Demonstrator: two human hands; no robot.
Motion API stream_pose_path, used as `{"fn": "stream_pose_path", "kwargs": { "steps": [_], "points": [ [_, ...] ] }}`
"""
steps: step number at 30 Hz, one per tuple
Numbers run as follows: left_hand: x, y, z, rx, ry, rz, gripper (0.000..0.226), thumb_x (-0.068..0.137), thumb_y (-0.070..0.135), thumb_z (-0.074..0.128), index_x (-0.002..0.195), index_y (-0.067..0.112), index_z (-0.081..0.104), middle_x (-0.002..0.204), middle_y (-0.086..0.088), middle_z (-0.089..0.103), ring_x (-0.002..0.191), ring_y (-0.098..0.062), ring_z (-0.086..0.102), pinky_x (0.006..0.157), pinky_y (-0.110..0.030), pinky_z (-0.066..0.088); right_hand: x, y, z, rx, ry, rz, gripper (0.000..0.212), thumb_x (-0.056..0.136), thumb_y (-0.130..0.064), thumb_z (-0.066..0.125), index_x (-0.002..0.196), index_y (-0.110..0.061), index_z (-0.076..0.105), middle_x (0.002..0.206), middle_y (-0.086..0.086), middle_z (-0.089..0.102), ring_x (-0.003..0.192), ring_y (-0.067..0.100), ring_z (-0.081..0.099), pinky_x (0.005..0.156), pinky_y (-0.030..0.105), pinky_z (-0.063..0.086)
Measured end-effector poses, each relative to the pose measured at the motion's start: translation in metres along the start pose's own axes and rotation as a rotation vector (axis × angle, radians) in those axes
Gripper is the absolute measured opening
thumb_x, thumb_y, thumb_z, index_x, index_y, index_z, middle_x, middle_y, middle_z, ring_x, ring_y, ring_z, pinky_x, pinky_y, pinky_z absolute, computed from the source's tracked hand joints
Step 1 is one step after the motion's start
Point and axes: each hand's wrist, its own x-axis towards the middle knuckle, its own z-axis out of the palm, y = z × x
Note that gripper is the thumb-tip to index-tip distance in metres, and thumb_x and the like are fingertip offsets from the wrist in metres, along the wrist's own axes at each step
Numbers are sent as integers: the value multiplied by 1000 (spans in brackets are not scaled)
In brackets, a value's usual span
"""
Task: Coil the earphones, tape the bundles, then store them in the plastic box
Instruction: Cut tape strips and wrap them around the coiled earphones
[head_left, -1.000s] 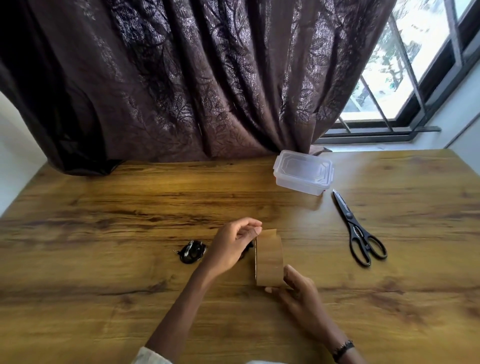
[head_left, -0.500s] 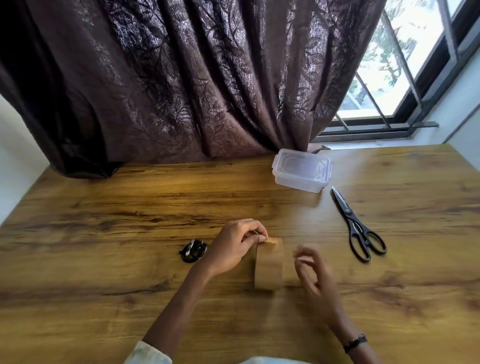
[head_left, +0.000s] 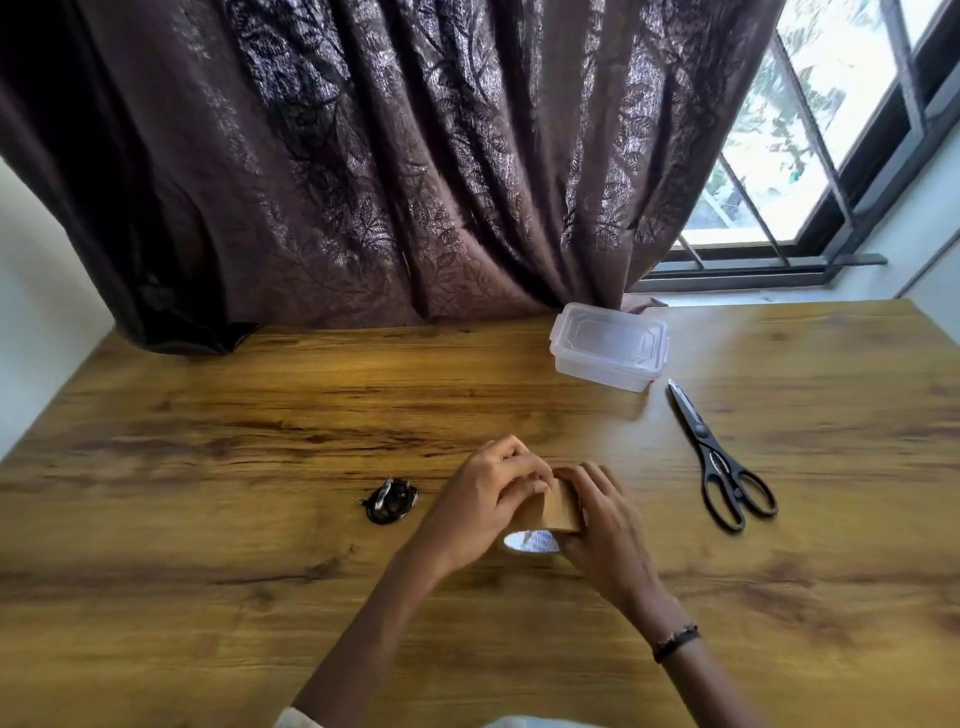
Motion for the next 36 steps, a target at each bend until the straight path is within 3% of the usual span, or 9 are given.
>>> {"fn": "stream_pose_path", "kwargs": {
  "steps": [4,8,12,16,20,28,31,36],
  "points": [
    [-7,5,-1,-130,172,-147,28,101,21,44,121,27,61,99,8,62,94,0,59,83,-14,47,-2,-15,5,-130,76,139,51,59,-22,81,103,-17,56,98,-4,56,87,18,54,54,22,43],
    [-12,15,8,-136,265,-349,26,94,44,50,100,24,64,95,12,63,86,-1,59,73,-13,48,-3,-25,5,-192,57,175,50,61,-20,81,103,-18,55,96,-5,55,85,17,53,54,20,38],
    [-16,18,25,42,295,-336,39,79,58,60,96,23,63,93,14,55,88,-3,53,78,-18,46,-5,-36,6,-196,51,219,43,72,-22,77,109,-16,55,99,-4,55,86,15,50,62,19,42],
    [-14,20,29,176,353,-259,15,86,35,65,91,21,63,91,11,56,89,-7,54,82,-26,48,-8,-43,6,-129,12,274,48,80,-34,72,120,-20,51,106,-7,54,94,11,47,70,17,38],
    [-11,18,23,131,351,-283,5,89,24,64,85,21,63,87,14,57,84,-4,55,77,-20,47,-13,-47,4,-83,-33,307,58,77,-37,72,127,-22,47,111,-7,50,101,11,46,72,18,37],
    [7,7,-2,-342,85,-479,4,84,9,70,84,12,69,74,8,67,56,8,57,59,-10,47,-18,-44,2,35,-66,331,59,77,-37,73,128,-21,49,107,-7,48,98,12,47,79,23,43],
    [12,2,-10,-322,-30,-437,3,85,10,69,86,12,68,72,7,66,55,10,56,58,-6,43,-19,-39,2,67,-79,323,61,78,-40,73,130,-21,49,110,-7,48,100,12,49,81,26,46],
    [16,0,-14,-219,-77,-389,4,86,13,68,89,10,69,74,5,67,59,6,58,59,-9,45,-23,-38,6,98,-53,327,61,77,-44,74,129,-26,49,108,-10,48,97,11,49,78,26,47]
  ]
}}
